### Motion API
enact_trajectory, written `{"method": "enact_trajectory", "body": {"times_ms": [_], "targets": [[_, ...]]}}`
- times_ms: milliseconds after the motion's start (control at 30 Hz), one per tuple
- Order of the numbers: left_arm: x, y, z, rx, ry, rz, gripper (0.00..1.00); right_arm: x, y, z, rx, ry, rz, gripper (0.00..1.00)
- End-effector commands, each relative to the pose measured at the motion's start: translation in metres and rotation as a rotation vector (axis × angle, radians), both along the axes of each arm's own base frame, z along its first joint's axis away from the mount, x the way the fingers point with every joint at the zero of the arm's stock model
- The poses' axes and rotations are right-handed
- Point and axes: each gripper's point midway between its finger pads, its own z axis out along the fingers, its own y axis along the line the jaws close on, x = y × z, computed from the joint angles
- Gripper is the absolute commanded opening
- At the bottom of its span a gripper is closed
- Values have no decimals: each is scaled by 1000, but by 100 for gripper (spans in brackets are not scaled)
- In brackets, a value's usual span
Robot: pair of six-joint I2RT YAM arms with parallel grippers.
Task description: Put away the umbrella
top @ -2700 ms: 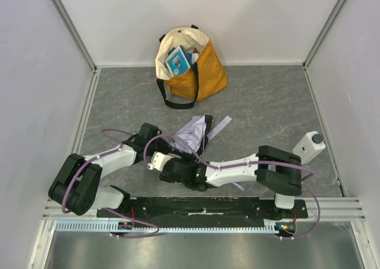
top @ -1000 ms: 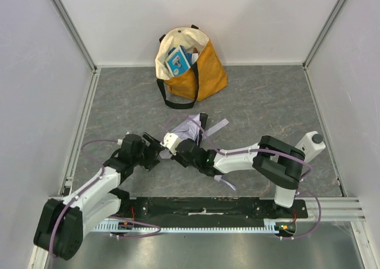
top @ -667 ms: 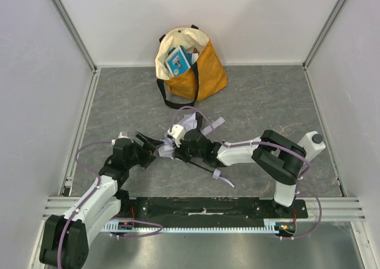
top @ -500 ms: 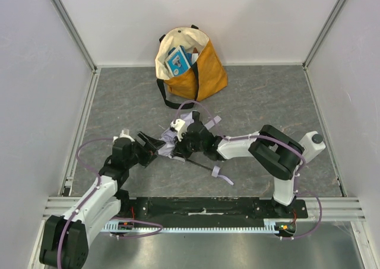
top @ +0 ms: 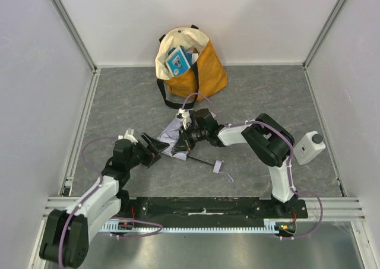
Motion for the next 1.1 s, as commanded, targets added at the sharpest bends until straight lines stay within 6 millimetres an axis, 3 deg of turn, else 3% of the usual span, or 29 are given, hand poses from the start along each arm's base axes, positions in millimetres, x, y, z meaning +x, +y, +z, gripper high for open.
{"method": "enact_trajectory", "body": {"times_ms": [0,233,467,800,967,1067], "targets": [[12,-11,10,-84,-25,-16,97,-86,-85,-110,-413,445,-9,0],[27,-11,-9,-84,8,12,97,-87,-77,-103,-349,509,0,0],[28,-2,-31,-31,43,75,97,-81,-67,-94,-300,568,-18,0],[20,4,-51,-24,61,156,80,-77,-53,-81,-241,616,-29,0],[31,-2,-51,-56,46,171,78,-76,-52,-77,-232,624,-38,0],[34,2,-52,-97,31,215,67,-76,-52,-75,-230,620,-34,0]]}}
